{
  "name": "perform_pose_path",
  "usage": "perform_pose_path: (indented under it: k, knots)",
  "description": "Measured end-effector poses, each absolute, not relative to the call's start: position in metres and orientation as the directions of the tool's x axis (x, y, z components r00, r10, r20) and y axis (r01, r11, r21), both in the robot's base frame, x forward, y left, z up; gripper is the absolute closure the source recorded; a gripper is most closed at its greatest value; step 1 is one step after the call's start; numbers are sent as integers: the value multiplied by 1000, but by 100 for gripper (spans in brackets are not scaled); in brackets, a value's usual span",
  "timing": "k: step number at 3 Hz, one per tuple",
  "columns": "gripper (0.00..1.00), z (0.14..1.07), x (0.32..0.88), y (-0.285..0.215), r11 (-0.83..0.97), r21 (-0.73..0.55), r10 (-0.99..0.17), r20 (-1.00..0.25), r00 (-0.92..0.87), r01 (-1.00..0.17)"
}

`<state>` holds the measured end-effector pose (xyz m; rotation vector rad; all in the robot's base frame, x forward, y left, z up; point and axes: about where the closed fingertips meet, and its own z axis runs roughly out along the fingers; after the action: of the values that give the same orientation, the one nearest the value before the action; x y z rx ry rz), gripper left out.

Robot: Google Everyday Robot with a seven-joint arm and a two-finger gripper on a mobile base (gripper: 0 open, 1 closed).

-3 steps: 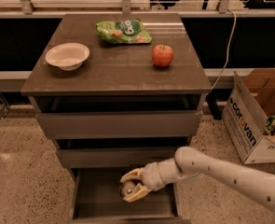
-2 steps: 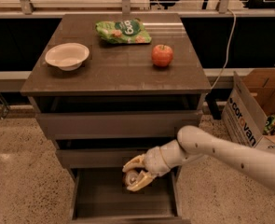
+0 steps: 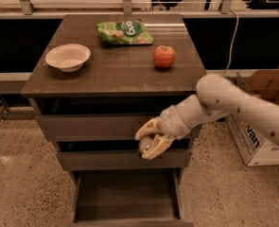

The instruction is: Pick orange can from bottom drawer and place on counter

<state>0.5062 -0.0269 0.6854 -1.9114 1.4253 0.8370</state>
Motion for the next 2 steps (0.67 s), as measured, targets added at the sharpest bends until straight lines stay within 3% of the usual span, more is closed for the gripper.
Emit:
perform_pose_path:
  k: [2]
  knots:
    - [100, 817, 535, -44, -214, -112, -658, -717, 228, -970]
